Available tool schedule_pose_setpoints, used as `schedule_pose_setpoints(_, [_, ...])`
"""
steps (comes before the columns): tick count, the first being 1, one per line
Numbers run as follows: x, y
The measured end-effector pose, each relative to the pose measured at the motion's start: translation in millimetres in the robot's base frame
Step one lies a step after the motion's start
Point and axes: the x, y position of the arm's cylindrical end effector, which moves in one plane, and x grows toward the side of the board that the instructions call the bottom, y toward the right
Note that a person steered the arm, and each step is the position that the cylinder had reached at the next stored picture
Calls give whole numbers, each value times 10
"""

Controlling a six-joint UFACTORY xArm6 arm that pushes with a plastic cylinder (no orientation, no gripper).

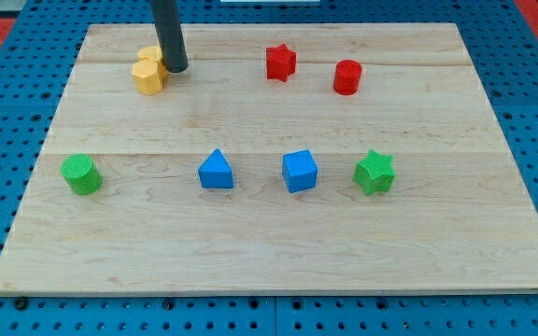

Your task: Move the yellow hexagon bottom left of the yellow heart

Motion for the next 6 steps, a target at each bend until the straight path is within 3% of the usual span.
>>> schedule_pose_setpoints(3, [816, 170])
schedule_pose_setpoints(4, [221, -184])
schedule_pose_setpoints(5, [-8, -203])
schedule_pose_setpoints(6, [-137, -580])
